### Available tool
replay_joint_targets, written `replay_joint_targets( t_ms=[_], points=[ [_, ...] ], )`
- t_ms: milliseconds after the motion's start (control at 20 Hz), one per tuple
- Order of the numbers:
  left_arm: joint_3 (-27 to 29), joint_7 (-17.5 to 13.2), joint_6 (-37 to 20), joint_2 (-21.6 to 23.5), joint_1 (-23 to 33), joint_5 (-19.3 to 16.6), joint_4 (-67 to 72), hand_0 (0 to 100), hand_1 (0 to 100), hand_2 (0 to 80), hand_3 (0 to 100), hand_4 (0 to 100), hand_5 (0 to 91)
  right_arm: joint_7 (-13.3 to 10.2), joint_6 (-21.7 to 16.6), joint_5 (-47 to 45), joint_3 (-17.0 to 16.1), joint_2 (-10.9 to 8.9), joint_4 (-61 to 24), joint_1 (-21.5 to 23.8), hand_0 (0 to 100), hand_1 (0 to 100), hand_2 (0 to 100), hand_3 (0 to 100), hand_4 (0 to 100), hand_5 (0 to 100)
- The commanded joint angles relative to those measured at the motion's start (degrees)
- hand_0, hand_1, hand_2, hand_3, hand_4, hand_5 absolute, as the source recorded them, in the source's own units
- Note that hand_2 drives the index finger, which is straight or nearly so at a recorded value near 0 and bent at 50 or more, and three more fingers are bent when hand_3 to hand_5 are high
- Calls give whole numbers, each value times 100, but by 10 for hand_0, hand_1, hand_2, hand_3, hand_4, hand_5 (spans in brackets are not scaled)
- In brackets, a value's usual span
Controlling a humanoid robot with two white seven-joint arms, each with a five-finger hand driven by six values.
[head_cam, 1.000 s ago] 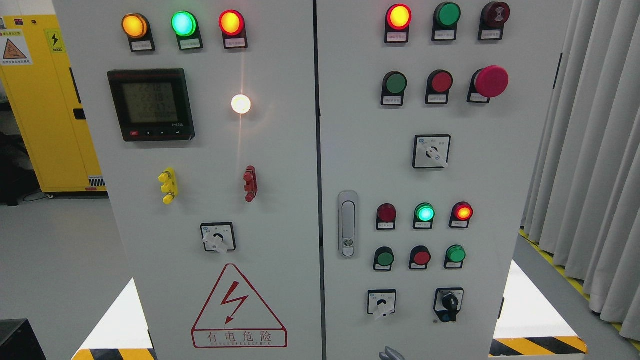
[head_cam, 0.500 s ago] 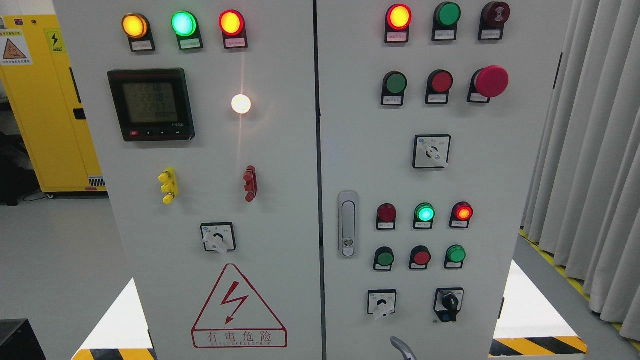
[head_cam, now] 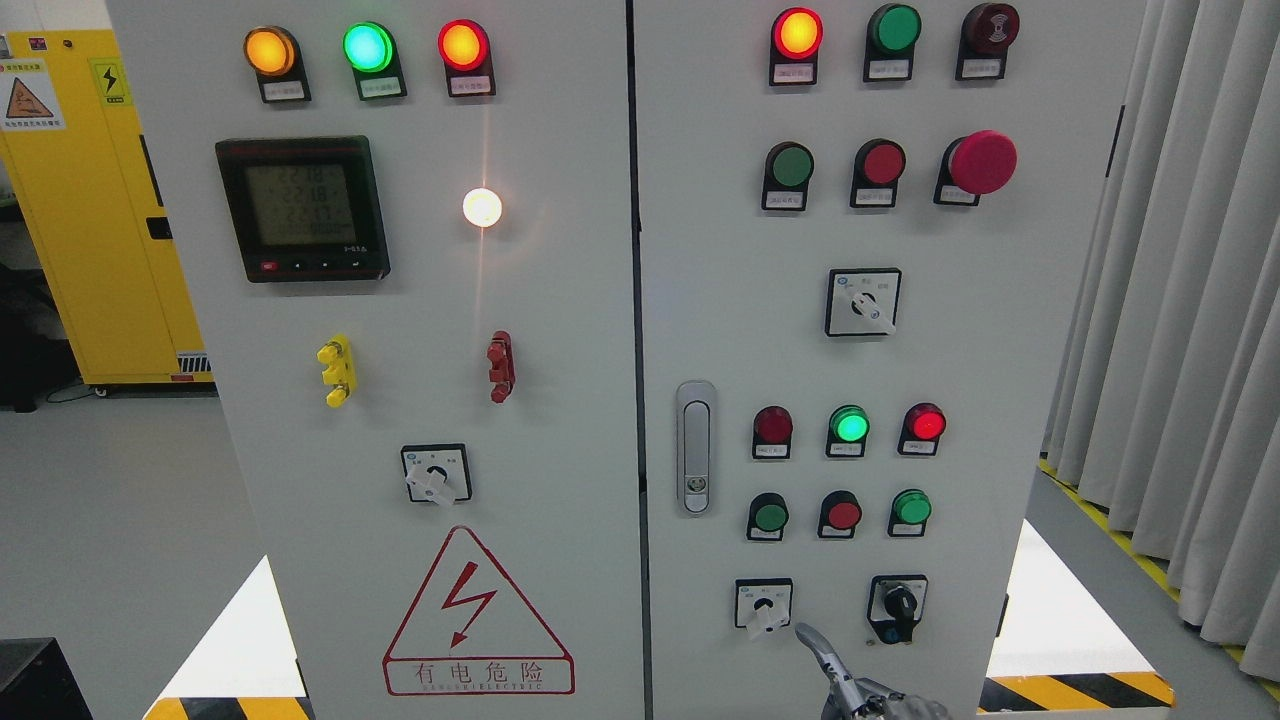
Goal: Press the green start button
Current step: 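Raise the right hand toward the green button in the lowest button row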
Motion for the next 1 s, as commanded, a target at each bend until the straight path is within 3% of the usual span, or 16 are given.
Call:
replay_joint_targets(
  t_ms=[0, 350, 950],
  points=[
    [1, -5, 1, 0, 0, 2, 0, 120, 556, 0, 0, 0, 0, -122, 249, 668, -151, -4, -40, -402, 604, 923, 0, 813, 803, 939],
    [1, -5, 1, 0, 0, 2, 0, 120, 556, 0, 0, 0, 0, -131, 478, 1020, -72, -22, 4, -772, 659, 945, 0, 827, 809, 953],
    [-8, -5, 1, 0, 0, 2, 0, 120, 556, 0, 0, 0, 0, -87, 487, 1055, 201, -22, 109, -842, 721, 951, 0, 842, 820, 966]
  ],
)
